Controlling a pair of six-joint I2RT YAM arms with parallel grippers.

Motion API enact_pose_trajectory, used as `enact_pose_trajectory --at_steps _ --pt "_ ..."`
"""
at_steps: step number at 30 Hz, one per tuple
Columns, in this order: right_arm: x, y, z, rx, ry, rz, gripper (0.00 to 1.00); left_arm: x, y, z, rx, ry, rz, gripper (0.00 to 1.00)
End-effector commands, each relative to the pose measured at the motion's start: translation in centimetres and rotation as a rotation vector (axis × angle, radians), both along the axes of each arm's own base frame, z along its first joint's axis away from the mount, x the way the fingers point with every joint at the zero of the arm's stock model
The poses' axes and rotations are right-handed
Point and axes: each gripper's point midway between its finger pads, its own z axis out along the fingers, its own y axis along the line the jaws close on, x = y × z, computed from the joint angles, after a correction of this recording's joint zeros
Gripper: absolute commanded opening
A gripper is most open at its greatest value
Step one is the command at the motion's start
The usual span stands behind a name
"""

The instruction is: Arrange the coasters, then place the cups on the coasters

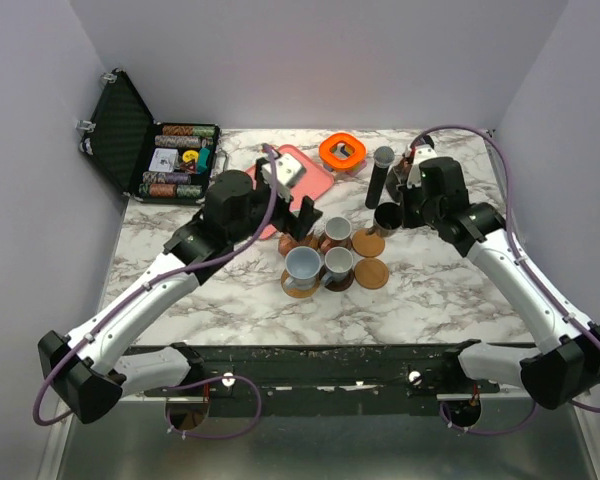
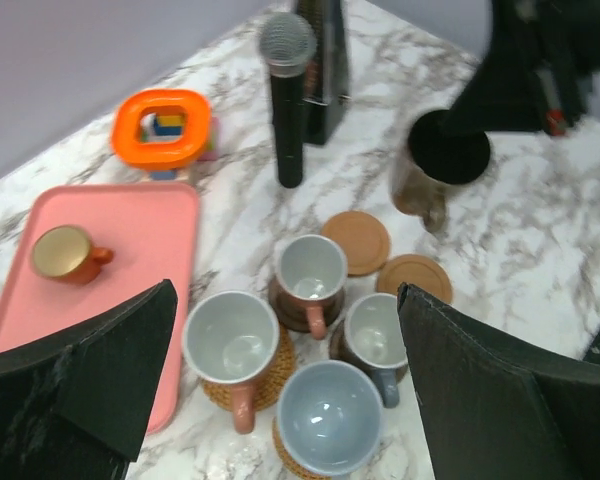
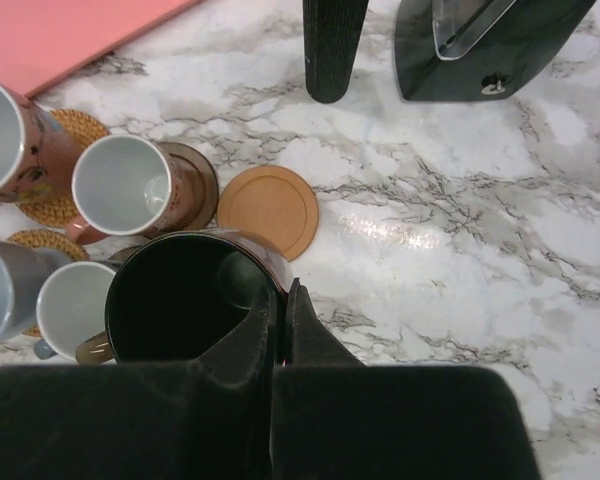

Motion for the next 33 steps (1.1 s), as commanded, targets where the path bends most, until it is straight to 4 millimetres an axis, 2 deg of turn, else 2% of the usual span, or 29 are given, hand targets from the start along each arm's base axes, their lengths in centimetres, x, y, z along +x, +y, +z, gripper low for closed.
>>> enact_pose_trajectory --at_steps 1,4,7,9,16,33 --pt "1.7 0.7 -0.9 0.006 -0.066 0.050 0.01 3.6 4.9 0.6 -0.106 0.068 0.188 0.99" --pt "2.5 0.7 -2.5 -0.005 -0.045 0.046 0.01 6.1 8.0 -1.3 -0.123 0.165 0.328 0.99" --pt "3.1 1.2 -3.9 0.000 -0.038 0.058 0.01 6.7 8.9 -1.2 -0.178 0.193 0.341 0.99" --pt "3.5 1.4 -5.1 -0.006 -0.022 0.060 0.01 6.6 9.0 -0.9 -0.189 0.181 0.338 0.99" --pt "4.3 1.6 -8.4 -0.017 0.037 0.034 0.01 6.9 9.1 -1.7 -0.174 0.198 0.347 0.99" --pt "5.9 1.9 -12.2 0.004 0.068 -0.029 0.01 7.2 8.5 -2.8 -0.168 0.233 0.328 0.99"
